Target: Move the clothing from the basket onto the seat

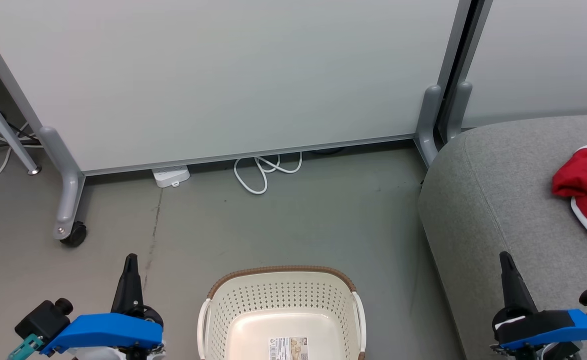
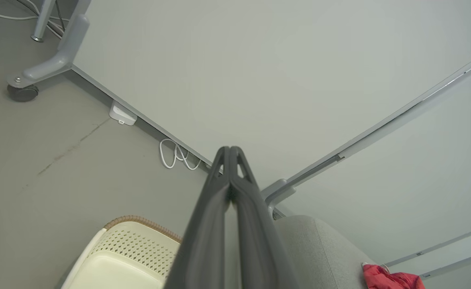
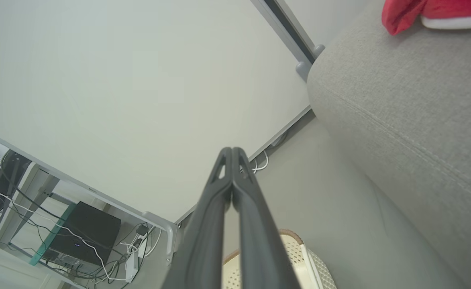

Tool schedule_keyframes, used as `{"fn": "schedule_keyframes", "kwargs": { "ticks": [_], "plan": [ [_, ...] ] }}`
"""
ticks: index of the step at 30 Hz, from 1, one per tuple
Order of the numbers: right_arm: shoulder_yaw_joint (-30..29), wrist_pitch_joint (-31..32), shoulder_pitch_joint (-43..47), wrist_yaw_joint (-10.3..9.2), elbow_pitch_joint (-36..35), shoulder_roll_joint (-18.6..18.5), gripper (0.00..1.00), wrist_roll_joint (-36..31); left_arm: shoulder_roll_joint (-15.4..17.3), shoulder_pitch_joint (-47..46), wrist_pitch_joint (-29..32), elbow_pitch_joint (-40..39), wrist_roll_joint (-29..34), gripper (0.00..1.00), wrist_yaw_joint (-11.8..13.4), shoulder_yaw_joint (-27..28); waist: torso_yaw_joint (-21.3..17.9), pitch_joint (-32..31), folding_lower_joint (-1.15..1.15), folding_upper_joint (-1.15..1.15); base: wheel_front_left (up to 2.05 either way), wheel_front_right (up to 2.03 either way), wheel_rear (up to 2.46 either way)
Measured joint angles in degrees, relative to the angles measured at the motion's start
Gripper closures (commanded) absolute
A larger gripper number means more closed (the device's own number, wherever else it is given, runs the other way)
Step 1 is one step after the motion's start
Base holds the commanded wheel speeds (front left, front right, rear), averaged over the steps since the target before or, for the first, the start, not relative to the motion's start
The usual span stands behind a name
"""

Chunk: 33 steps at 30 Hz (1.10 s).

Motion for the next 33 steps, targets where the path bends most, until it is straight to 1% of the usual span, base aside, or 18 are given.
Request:
{"fn": "schedule_keyframes", "kwargs": {
  "ticks": [12, 33],
  "plan": [
    [-0.2, 2.2, -0.5, 0.00, -0.6, 0.0, 1.00, 9.0, 0.0, -0.9, 2.1, -0.2, -8.3, 1.00, -0.2, 1.0, -0.5, 0.1, 0.00, 0.00, 0.00, 0.00, 0.00],
    [-0.5, 5.4, -1.3, 0.00, -1.4, 0.0, 1.00, 22.8, 0.0, -1.7, 5.4, -0.4, -21.1, 1.00, -0.4, 2.9, -1.3, 0.3, 0.00, 0.00, 0.00, 0.00, 0.00]
  ]
}}
